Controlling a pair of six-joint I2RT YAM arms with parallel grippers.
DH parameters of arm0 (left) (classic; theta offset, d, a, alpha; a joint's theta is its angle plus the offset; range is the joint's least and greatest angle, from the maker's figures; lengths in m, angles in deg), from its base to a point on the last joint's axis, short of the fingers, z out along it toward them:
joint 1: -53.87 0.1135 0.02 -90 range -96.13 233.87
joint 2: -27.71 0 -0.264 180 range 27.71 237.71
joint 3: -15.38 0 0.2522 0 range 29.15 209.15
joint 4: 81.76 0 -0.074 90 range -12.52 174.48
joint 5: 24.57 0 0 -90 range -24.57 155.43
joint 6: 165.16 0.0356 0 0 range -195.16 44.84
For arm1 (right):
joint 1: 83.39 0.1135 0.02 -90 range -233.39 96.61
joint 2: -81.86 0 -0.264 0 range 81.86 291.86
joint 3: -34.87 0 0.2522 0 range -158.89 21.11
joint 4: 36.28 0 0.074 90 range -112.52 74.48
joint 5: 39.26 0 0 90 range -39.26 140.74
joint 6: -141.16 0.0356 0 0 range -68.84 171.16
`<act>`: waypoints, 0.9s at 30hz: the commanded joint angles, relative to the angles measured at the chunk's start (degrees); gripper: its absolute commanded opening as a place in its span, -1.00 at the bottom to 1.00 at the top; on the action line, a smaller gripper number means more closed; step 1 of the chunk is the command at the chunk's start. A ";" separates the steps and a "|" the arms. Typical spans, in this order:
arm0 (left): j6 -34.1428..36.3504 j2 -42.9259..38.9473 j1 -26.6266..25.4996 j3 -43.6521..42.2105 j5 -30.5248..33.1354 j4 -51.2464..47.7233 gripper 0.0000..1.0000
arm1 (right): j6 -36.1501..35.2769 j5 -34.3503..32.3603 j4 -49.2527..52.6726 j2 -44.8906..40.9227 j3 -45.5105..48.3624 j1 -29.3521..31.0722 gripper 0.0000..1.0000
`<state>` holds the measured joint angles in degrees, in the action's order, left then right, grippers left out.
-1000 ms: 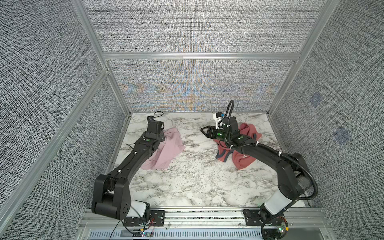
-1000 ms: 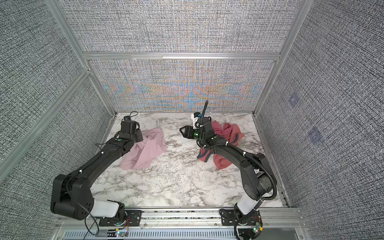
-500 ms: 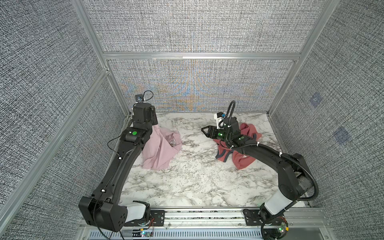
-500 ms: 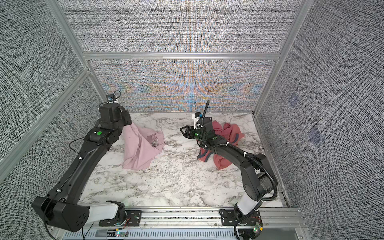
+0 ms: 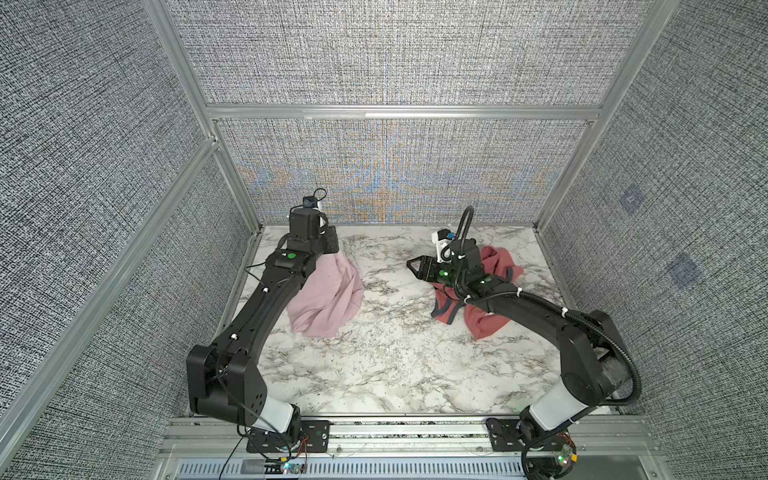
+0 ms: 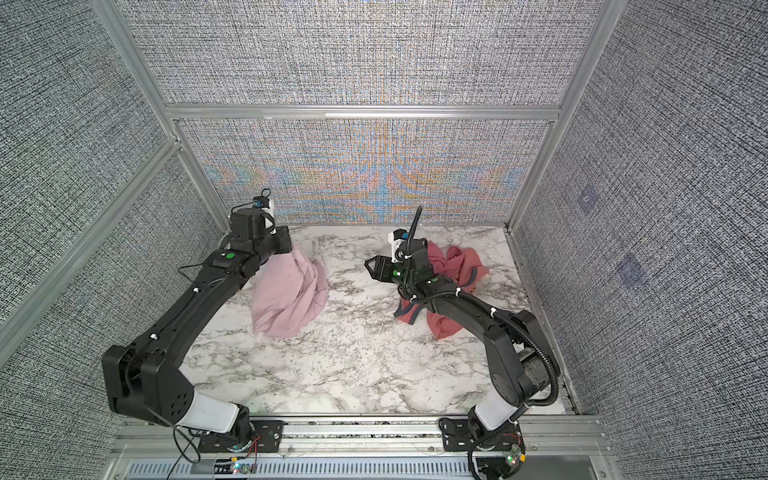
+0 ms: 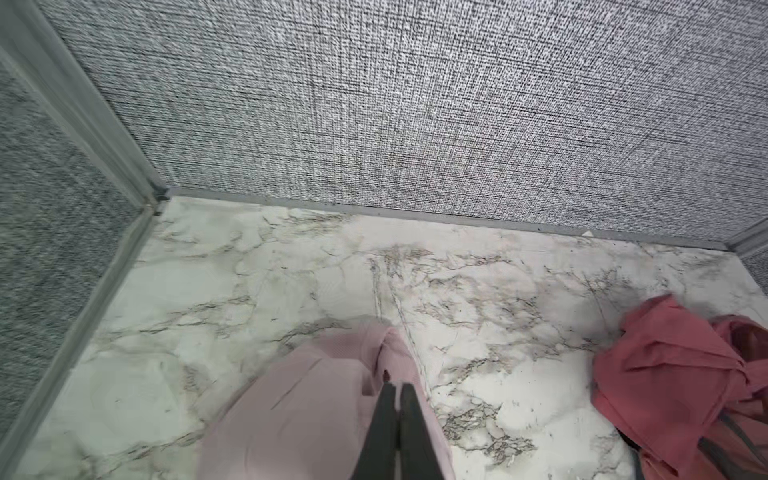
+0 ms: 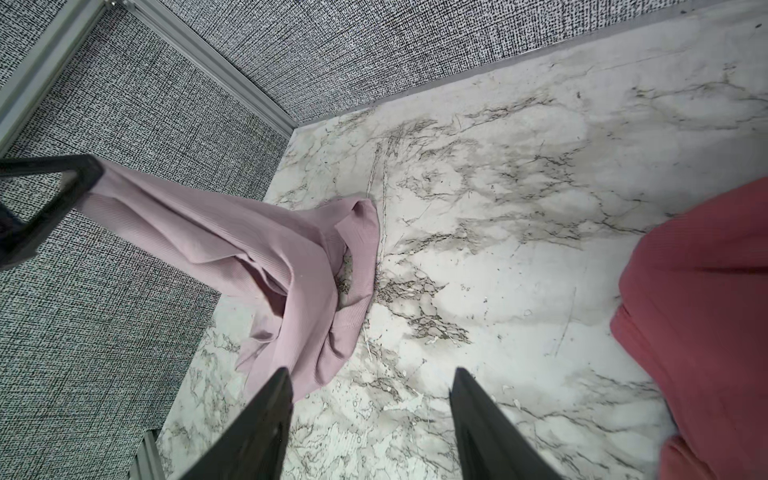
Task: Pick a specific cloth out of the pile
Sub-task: 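Grasp the lavender shirt with the left gripper and drag it nearer the robot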
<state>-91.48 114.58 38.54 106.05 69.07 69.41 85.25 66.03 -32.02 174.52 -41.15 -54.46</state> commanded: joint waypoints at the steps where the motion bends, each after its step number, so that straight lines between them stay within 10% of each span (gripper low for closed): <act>1: -2.01 2.79 0.13 -1.12 -3.61 7.56 -1.00 | 0.37 -1.17 -0.40 -0.72 0.60 -0.10 0.25; 10: -7.59 11.62 0.26 -6.24 -2.27 10.71 -1.00 | 0.27 -1.45 0.35 -1.35 1.79 -0.80 0.25; 14: -8.38 12.95 0.48 -3.51 0.47 2.42 -0.27 | 0.11 -1.43 0.88 -1.78 2.25 -1.00 0.25; 19: -8.56 3.68 0.98 -9.73 6.23 -2.77 0.11 | -0.44 -0.74 0.64 -2.83 3.15 -1.15 0.25; 27: -20.12 -13.62 1.18 -27.28 7.35 -12.22 0.14 | 1.22 1.37 -3.07 -0.51 4.09 -1.15 0.25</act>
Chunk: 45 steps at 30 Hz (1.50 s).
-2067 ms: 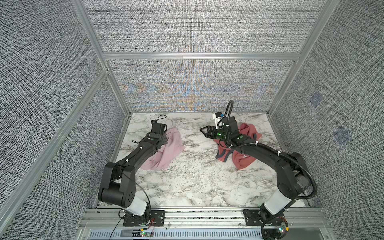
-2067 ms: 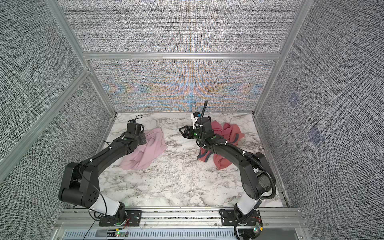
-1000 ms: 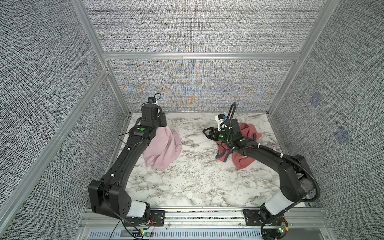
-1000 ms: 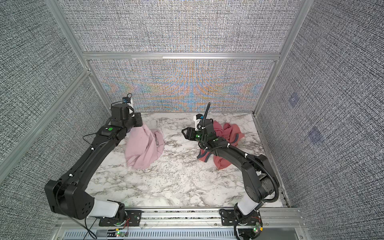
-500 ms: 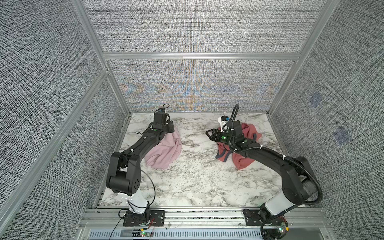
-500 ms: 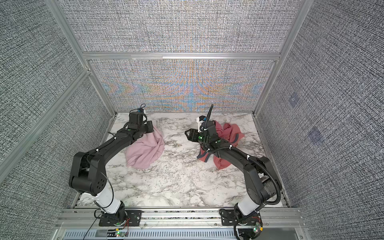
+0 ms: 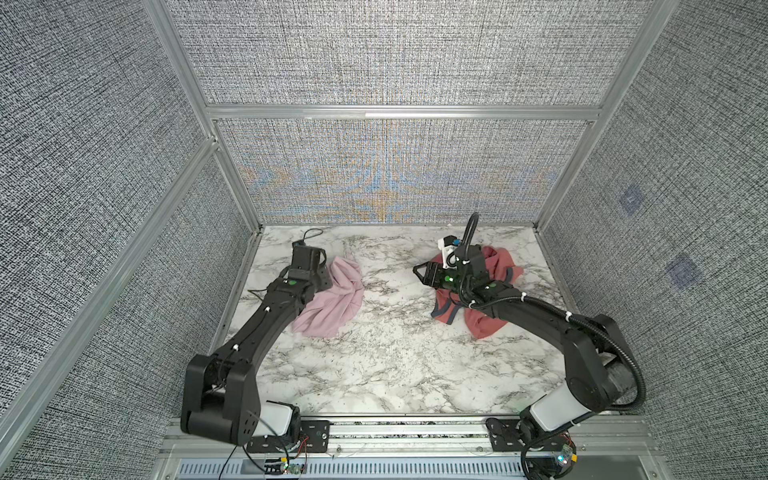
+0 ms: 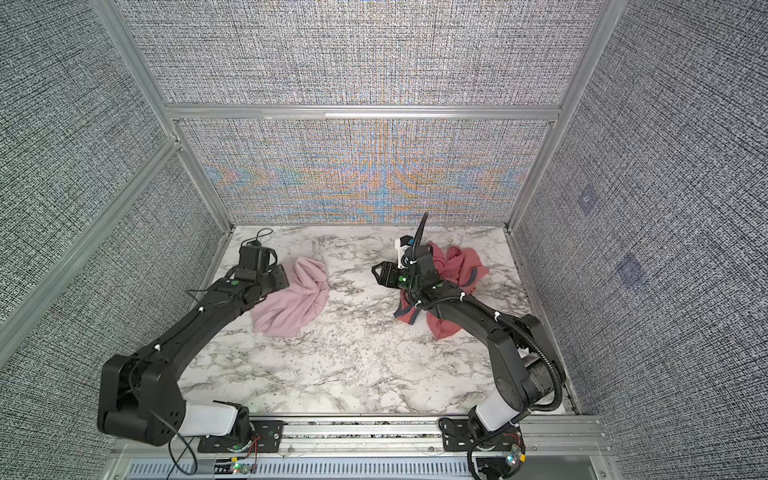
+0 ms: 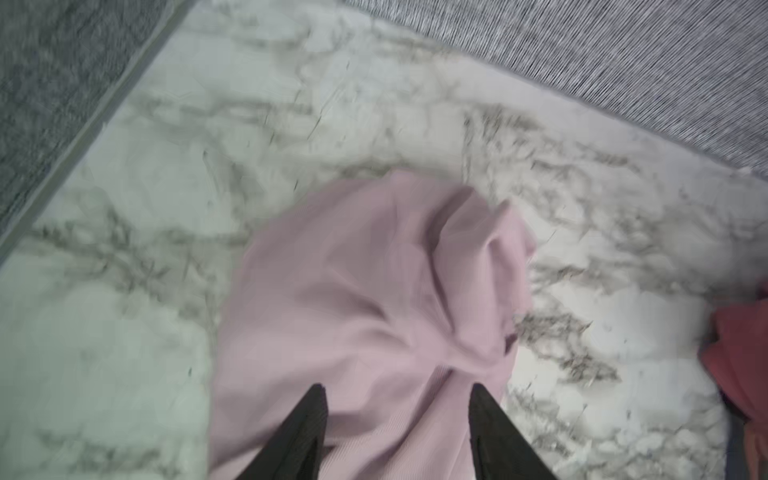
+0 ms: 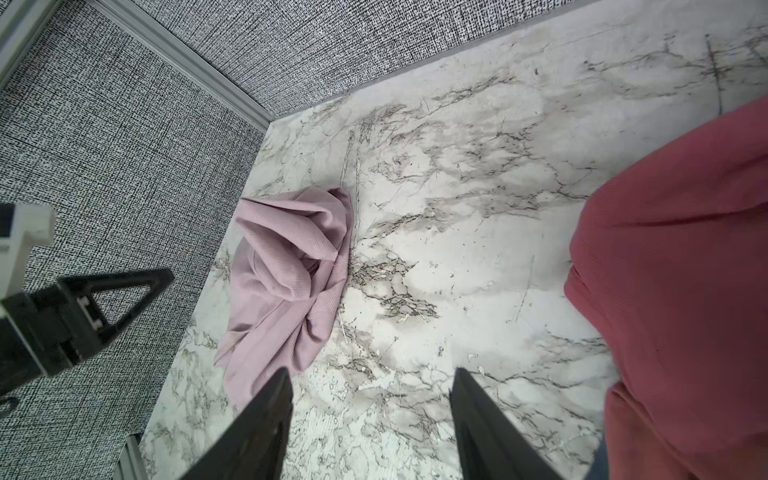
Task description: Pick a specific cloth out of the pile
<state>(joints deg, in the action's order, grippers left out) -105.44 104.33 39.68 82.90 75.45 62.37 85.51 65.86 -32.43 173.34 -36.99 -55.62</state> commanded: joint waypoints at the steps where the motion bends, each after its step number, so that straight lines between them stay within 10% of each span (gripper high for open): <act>1: -7.65 -5.42 0.11 -7.13 1.18 -4.70 0.14 | 1.22 2.19 -3.04 1.25 -0.23 0.00 0.25; 24: -13.22 -4.10 7.38 -26.42 -6.67 15.48 -0.01 | 1.73 6.69 -1.62 2.95 -1.46 -1.45 0.24; 31: -12.77 -2.44 7.63 -24.97 -6.84 15.17 -1.00 | 2.49 5.54 -1.10 3.33 -1.49 -1.49 0.23; 45: -12.88 -25.36 7.61 -16.30 2.02 -3.17 -1.00 | 4.14 6.15 -1.63 1.52 -0.84 -1.49 0.23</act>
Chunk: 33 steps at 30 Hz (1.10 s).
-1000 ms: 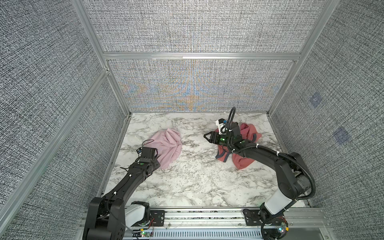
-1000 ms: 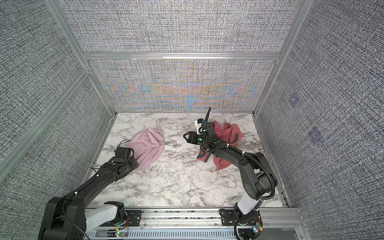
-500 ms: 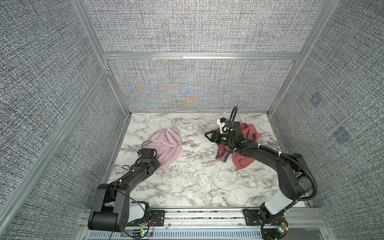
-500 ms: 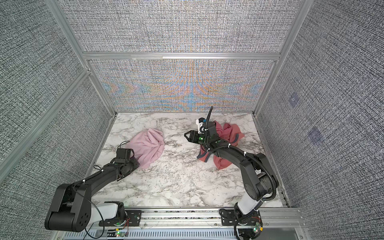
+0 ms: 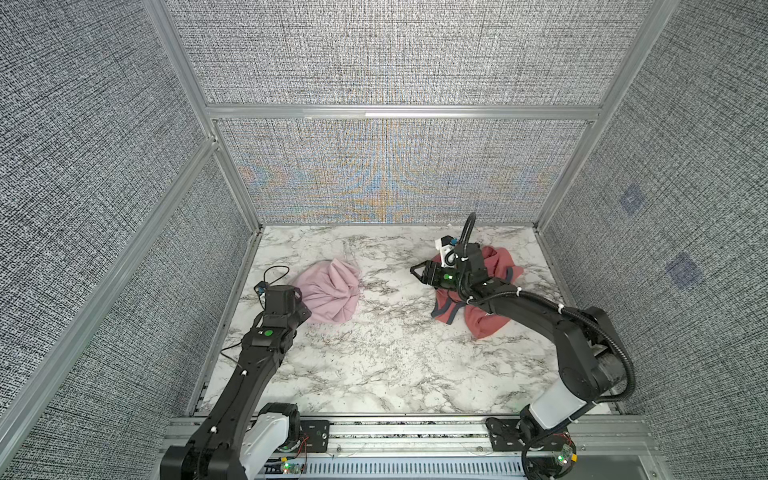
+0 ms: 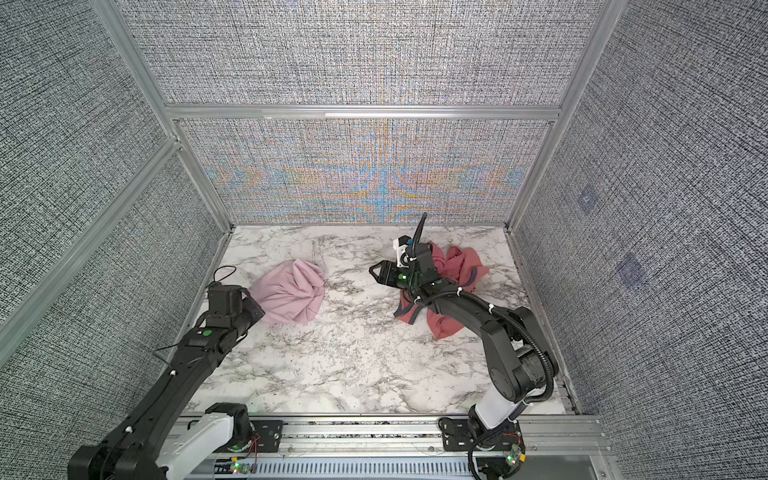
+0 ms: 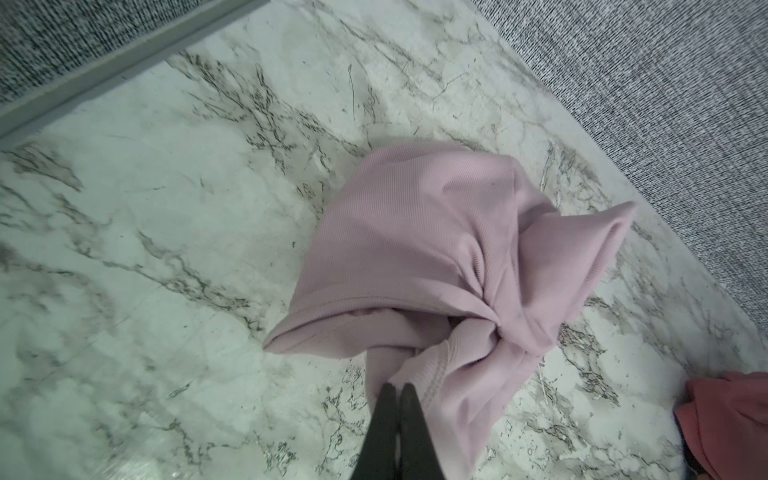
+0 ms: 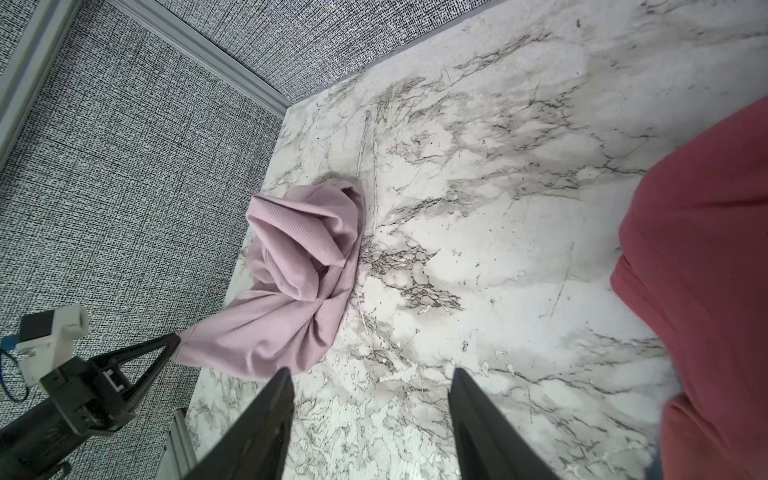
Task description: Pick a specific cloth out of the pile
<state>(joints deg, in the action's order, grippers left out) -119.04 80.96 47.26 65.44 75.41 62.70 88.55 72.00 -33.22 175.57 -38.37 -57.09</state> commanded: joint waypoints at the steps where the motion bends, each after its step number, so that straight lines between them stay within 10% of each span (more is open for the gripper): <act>1: 1.21 -2.80 0.10 2.28 2.05 -4.51 -1.00 | 1.43 -0.07 -1.19 -1.04 0.99 -0.03 0.22; 12: 7.29 -0.36 0.08 12.85 -1.83 -3.05 -1.00 | 2.26 -0.84 -1.87 -3.71 2.17 0.22 0.22; 33: 9.46 40.78 0.12 27.18 -11.93 16.45 -1.00 | -0.51 -5.50 5.60 -5.58 0.32 0.32 0.22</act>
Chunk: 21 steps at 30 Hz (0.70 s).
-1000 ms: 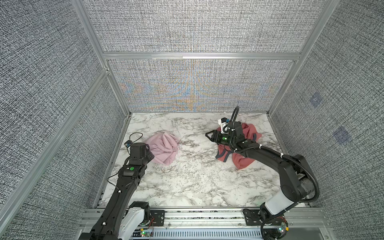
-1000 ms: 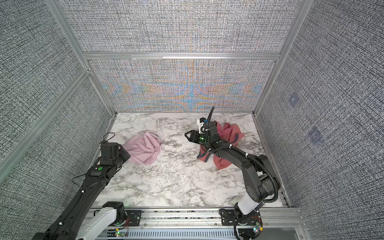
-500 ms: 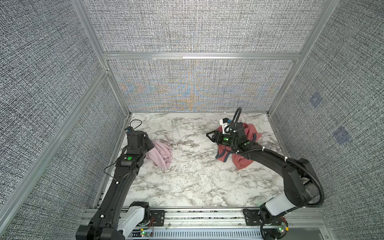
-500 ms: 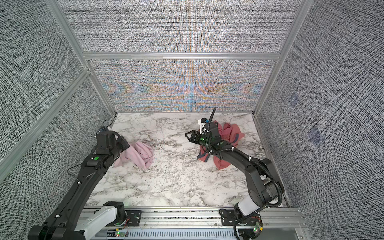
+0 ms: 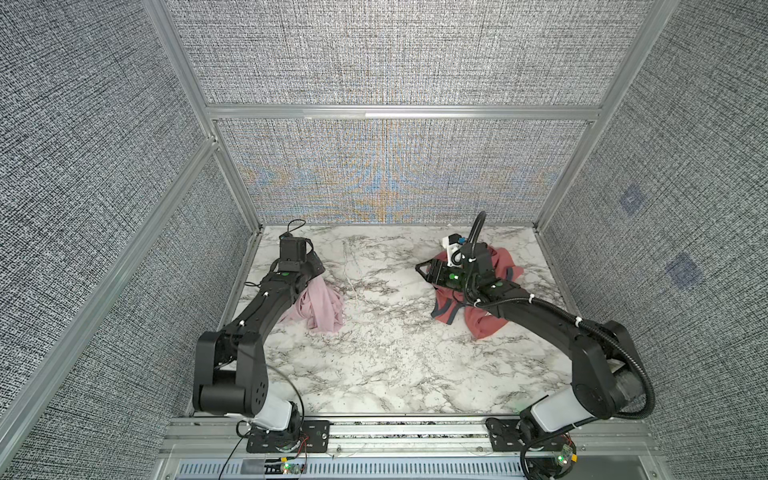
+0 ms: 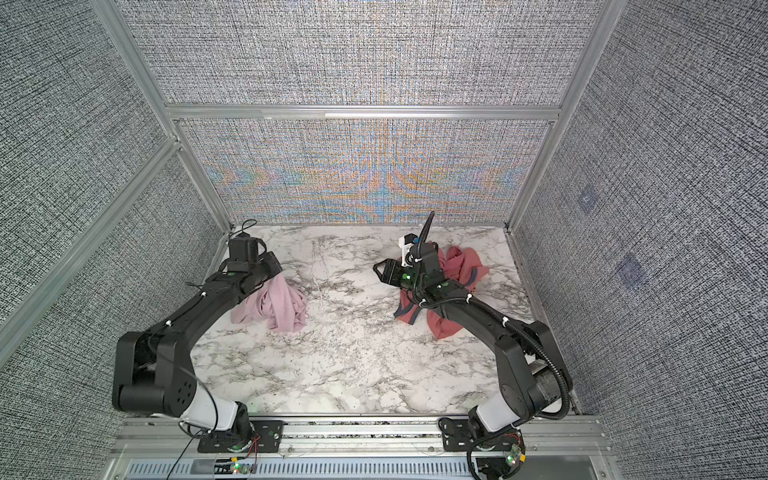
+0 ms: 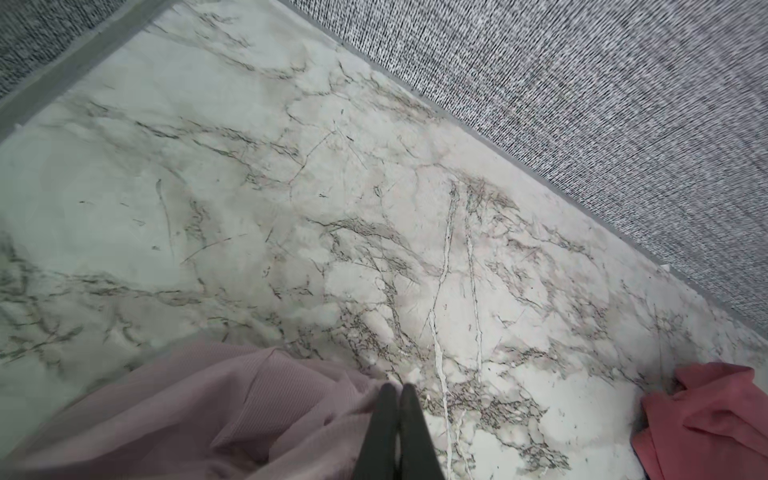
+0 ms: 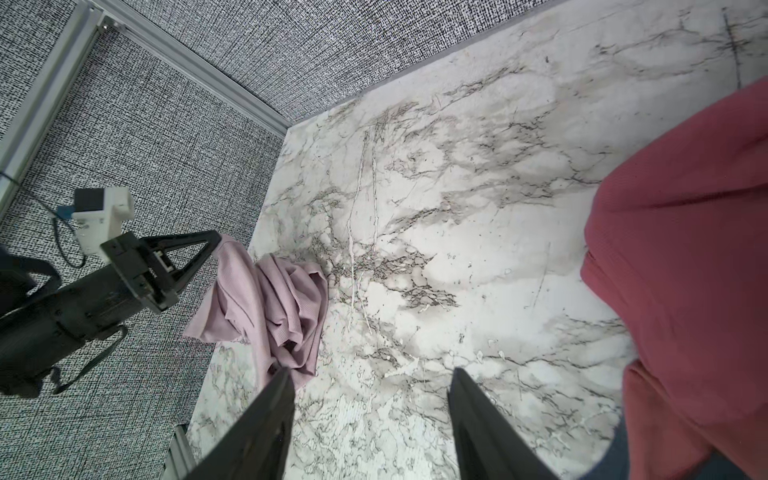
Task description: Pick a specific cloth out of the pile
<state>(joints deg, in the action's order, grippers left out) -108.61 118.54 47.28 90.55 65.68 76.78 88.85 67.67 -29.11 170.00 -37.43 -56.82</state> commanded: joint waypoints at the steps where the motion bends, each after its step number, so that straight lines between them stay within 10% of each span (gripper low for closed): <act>1: -1.19 5.65 0.16 3.81 -2.91 1.20 -1.00 | -0.97 -1.36 1.89 0.11 -0.80 0.06 0.22; 9: -2.47 18.33 0.18 7.30 -6.76 2.34 -1.00 | -1.48 -2.80 4.02 1.05 -1.43 -0.11 0.22; 21: -2.76 15.68 0.18 5.29 -6.61 3.37 -0.95 | -2.04 -4.09 5.59 1.40 -2.47 -0.53 0.22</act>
<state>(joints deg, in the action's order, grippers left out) -111.63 136.13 47.37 95.54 59.19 79.49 87.17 64.48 -23.99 171.55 -38.96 -57.15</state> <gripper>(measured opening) 0.065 0.609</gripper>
